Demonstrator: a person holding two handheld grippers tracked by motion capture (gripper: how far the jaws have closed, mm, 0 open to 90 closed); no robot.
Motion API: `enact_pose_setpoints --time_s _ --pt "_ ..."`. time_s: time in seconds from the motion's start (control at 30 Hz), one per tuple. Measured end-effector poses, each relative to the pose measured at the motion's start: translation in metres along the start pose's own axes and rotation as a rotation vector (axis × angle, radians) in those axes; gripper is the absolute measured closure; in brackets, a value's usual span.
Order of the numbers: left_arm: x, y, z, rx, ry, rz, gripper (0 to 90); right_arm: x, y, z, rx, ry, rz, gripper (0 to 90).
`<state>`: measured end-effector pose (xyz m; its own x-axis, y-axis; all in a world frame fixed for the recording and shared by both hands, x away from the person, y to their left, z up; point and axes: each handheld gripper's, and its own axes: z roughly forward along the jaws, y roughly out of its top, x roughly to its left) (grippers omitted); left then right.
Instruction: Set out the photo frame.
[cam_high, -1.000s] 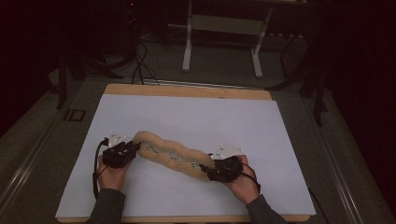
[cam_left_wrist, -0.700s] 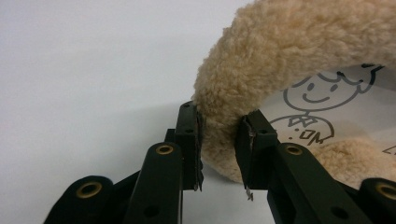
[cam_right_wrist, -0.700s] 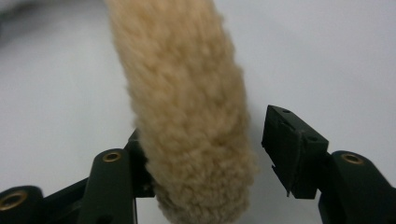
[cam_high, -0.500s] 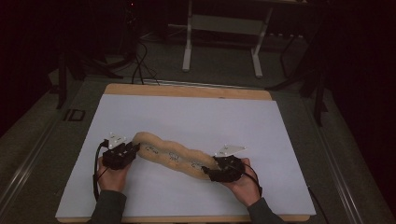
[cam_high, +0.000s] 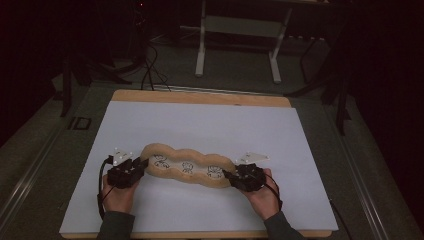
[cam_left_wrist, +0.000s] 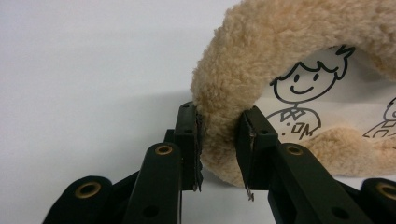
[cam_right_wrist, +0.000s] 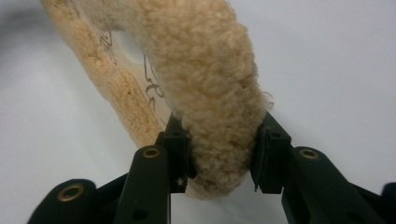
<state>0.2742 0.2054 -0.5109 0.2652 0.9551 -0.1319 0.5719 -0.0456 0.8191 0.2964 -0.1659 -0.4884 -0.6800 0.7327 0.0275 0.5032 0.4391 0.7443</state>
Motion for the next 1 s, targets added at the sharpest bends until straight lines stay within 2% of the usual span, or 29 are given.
enact_pose_setpoints --time_s 0.17,0.27,0.4,0.5,0.6,0.7,0.83,1.0 --pt "-0.003 0.000 0.001 -0.009 0.001 0.006 72.9 -0.002 -0.001 -0.001 -0.006 -0.013 -0.007 64.3" --pt "-0.009 0.003 -0.001 -0.049 0.005 0.027 72.9 -0.006 0.000 -0.005 -0.024 -0.029 -0.012 64.1" --pt "-0.013 0.004 0.000 -0.074 0.001 0.040 72.8 -0.012 0.002 -0.008 -0.046 -0.043 -0.032 63.8" --pt "-0.015 0.005 0.002 -0.073 -0.002 0.043 72.8 -0.016 0.003 -0.008 -0.056 -0.048 -0.037 63.6" --pt "-0.019 0.006 0.006 -0.076 -0.005 0.042 72.8 -0.026 0.003 -0.007 -0.069 -0.047 -0.021 63.0" --pt "-0.021 0.006 0.008 -0.074 -0.010 0.044 72.8 -0.030 0.002 -0.007 -0.073 -0.052 -0.017 62.7" --pt "-0.023 0.005 0.011 -0.064 -0.007 0.055 72.7 -0.037 0.001 -0.005 -0.087 -0.054 -0.008 62.2" --pt "-0.024 0.003 0.015 -0.041 -0.008 0.044 72.6 -0.043 -0.002 0.003 -0.087 -0.051 0.000 61.8"
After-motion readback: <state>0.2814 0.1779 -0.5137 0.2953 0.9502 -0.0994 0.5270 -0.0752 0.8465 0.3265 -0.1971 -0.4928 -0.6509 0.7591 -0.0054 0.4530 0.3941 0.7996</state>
